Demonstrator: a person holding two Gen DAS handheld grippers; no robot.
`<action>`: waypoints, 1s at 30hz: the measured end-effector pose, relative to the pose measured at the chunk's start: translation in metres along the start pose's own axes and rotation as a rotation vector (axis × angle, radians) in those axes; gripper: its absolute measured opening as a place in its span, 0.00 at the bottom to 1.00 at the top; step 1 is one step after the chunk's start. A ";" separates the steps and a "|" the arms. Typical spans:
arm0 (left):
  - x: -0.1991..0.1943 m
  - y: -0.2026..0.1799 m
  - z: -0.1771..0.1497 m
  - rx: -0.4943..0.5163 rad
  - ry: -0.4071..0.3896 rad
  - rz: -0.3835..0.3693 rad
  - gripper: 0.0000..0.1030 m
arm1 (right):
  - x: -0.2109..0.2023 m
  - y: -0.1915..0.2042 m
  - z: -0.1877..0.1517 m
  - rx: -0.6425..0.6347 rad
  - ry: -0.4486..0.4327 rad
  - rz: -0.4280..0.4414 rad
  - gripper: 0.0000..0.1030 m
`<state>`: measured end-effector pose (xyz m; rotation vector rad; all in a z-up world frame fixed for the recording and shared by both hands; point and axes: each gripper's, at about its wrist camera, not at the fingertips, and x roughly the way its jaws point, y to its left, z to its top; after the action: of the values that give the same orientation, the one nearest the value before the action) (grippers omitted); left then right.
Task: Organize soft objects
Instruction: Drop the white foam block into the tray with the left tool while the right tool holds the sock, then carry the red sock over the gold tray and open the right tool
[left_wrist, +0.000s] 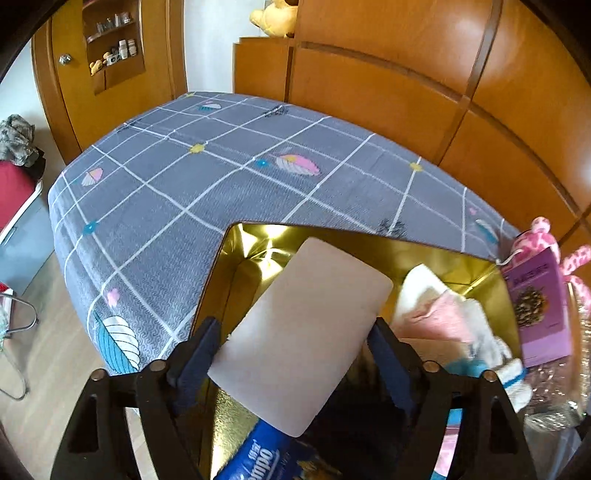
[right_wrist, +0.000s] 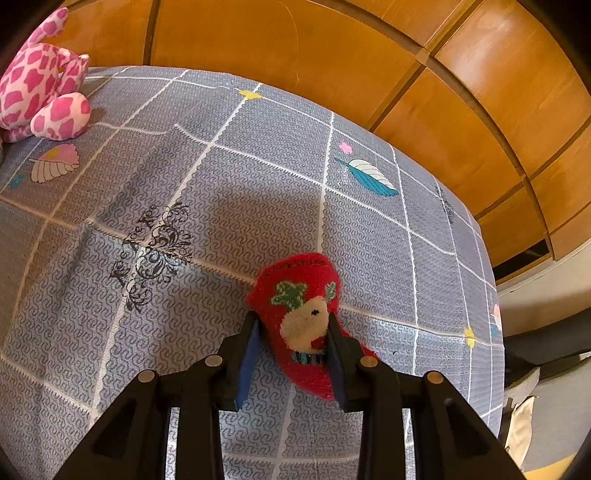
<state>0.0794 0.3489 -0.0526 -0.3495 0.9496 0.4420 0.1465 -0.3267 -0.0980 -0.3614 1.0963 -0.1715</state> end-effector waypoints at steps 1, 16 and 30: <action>0.001 0.001 -0.002 0.000 -0.006 0.009 0.88 | 0.000 0.000 0.000 0.000 0.000 0.000 0.32; -0.089 -0.027 -0.049 0.091 -0.225 0.030 1.00 | 0.001 -0.003 0.002 0.008 0.006 0.005 0.32; -0.131 -0.069 -0.103 0.202 -0.260 -0.039 1.00 | 0.012 -0.013 0.013 0.078 0.062 0.022 0.30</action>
<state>-0.0235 0.2138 0.0078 -0.1223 0.7245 0.3423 0.1640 -0.3397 -0.0975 -0.2758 1.1513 -0.2063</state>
